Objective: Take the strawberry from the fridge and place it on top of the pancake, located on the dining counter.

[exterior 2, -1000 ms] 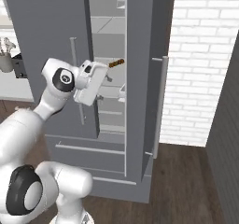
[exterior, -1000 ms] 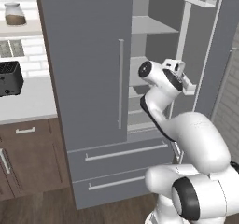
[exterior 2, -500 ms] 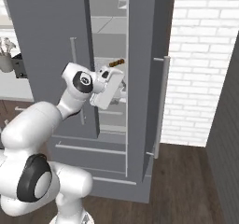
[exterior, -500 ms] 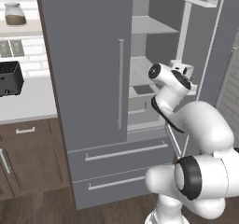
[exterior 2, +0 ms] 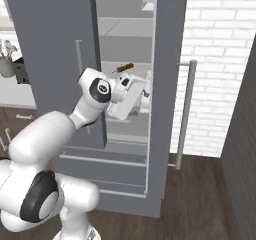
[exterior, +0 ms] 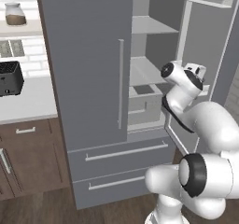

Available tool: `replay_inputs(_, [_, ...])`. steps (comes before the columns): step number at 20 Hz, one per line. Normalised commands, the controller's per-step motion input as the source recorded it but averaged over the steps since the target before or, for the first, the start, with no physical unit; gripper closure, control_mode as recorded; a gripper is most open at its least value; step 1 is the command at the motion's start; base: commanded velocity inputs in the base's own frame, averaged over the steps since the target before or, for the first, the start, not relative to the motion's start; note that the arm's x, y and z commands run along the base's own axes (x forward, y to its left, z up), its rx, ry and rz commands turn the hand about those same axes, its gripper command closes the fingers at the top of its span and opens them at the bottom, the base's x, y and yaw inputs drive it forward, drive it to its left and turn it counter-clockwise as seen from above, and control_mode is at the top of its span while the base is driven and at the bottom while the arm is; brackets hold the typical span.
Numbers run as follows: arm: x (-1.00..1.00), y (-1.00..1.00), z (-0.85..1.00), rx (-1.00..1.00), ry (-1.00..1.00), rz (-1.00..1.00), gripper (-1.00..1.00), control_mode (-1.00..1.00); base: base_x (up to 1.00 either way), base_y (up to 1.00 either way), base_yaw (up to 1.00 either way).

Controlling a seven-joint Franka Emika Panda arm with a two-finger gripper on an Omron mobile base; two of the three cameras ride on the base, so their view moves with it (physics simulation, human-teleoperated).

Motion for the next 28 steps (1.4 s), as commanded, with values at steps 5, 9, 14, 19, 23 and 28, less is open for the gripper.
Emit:
replay_inputs(5, [0.03,-0.09,0.0,0.0,0.0,0.0,-1.0,-1.0,0.0,0.0,0.0])
replay_inputs(9, [-0.05,0.18,0.07,0.07,0.0,0.0,-1.0,-1.0,0.0,0.0,0.0])
replay_inputs(14, [-0.21,0.33,0.38,0.13,-0.05,0.0,-1.0,-1.0,0.0,0.0,0.0])
replay_inputs(19, [-0.21,0.43,0.33,0.16,-0.02,-0.01,-1.0,-1.0,0.0,0.0,0.0])
replay_inputs(23, [0.0,0.6,0.0,0.43,0.09,-0.22,-1.0,-1.0,0.0,0.0,0.0])
replay_inputs(28, [0.0,0.93,0.01,0.52,-0.03,-0.27,-1.0,-1.0,0.0,0.0,0.0])
